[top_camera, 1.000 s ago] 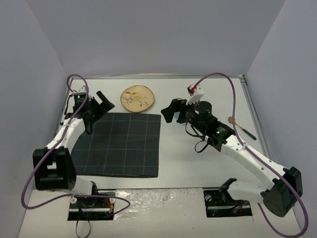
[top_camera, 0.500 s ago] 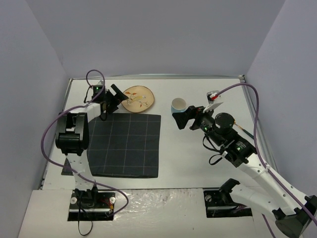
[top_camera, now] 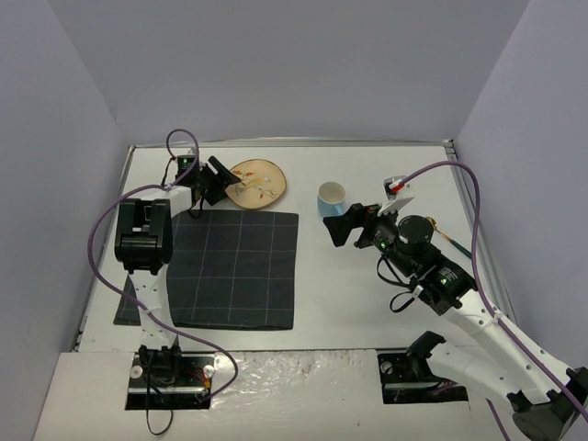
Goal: Set the dinner table for one person
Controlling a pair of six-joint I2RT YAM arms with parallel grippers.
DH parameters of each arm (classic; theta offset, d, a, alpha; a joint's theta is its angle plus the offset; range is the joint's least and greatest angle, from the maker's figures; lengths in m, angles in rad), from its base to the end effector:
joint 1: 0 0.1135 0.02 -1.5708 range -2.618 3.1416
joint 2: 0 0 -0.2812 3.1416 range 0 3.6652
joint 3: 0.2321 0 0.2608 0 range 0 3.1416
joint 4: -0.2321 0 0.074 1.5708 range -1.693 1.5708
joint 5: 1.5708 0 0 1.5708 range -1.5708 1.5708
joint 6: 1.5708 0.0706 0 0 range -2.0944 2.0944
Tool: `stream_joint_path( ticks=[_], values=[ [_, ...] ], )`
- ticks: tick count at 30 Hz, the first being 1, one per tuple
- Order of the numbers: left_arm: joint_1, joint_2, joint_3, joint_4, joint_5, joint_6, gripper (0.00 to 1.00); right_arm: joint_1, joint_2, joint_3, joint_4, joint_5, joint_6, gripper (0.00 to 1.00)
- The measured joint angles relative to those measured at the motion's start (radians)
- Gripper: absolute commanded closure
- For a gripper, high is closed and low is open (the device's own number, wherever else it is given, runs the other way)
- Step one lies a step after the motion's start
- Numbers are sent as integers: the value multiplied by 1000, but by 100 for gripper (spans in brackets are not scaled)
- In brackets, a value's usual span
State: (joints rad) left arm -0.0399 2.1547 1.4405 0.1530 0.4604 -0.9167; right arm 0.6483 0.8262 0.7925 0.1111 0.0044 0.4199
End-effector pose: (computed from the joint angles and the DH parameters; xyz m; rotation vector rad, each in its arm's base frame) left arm 0.5206 -0.0522 0.1541 -0.6861 2.1447 -1.0326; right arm 0.1830 0.1382 0.3829 -0.1734 1.5442 0.8518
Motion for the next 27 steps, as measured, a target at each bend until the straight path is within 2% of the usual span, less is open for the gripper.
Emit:
stream_joint_path(
  ticks=[8, 13, 21, 27],
  values=[
    [1, 43, 9, 41, 38, -12, 74, 0, -1, 0, -3, 7, 0, 0],
    [3, 63, 9, 54, 49, -11, 100, 0, -3, -10, -2, 7, 0, 0],
    [15, 67, -6, 91, 90, -45, 100, 0, -11, -32, -4, 7, 3, 0],
    [48, 10, -89, 139, 133, -107, 100, 0, -13, -32, -4, 7, 3, 0]
  ],
)
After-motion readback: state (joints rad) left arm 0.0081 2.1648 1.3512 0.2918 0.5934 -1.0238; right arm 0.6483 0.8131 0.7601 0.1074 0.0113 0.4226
